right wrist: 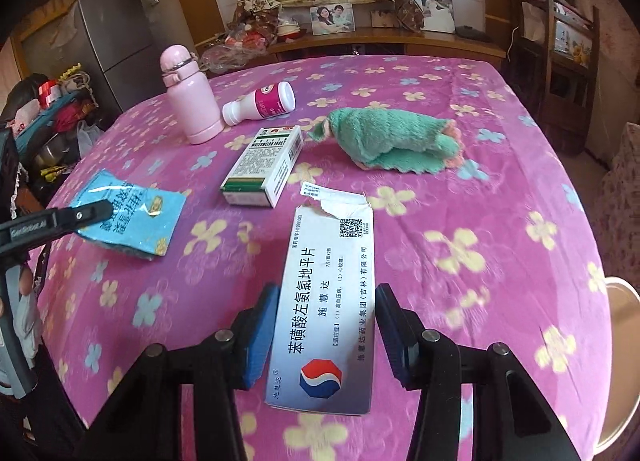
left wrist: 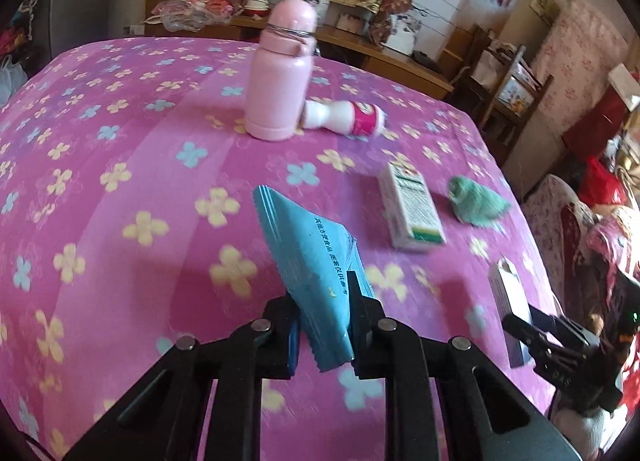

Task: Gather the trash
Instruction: 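Grasp the blue snack bag with the left gripper while the right grasps the white medicine box, then carry the blue bag and medicine box with both grippers over the bucket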

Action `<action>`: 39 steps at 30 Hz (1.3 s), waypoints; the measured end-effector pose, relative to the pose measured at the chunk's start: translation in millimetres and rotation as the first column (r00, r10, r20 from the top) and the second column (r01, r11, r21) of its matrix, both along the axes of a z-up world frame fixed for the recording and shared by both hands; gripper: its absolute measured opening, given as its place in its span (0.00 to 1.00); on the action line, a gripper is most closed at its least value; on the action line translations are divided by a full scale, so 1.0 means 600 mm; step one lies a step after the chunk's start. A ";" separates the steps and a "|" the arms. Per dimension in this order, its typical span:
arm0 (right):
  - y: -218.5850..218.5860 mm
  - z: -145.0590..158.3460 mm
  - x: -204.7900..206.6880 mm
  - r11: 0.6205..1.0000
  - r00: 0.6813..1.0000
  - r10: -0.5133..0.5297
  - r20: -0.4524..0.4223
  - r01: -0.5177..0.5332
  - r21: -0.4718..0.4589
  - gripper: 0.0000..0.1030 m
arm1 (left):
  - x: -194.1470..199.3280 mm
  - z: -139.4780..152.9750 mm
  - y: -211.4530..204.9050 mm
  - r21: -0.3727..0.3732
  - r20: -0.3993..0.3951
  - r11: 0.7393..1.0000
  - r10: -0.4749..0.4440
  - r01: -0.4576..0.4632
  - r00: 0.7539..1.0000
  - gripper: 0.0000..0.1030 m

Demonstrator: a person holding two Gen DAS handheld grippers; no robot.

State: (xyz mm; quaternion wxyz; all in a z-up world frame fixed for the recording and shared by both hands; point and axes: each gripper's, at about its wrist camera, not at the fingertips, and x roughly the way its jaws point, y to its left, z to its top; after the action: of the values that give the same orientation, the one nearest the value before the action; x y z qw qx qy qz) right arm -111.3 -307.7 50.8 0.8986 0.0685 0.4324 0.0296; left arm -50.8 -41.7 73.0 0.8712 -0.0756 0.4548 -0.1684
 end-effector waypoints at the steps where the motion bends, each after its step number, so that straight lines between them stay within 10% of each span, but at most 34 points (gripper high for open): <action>1: -0.002 0.002 -0.008 1.000 1.000 -0.002 0.003 0.002 0.000 0.50 | -0.010 0.002 -0.005 -0.003 0.001 1.000 -0.011 0.011 1.000 0.19; 39: -0.196 0.047 -0.163 0.978 0.976 -0.208 0.055 0.209 -0.004 0.50 | -0.167 0.056 -0.350 0.097 0.099 0.935 -0.350 0.341 0.932 0.20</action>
State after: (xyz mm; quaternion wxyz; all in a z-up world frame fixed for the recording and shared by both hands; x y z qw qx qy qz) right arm -209.2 -425.1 78.7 0.9086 0.1083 0.3982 -0.0651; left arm -150.9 -251.6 106.3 0.8549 0.0495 0.4166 -0.3052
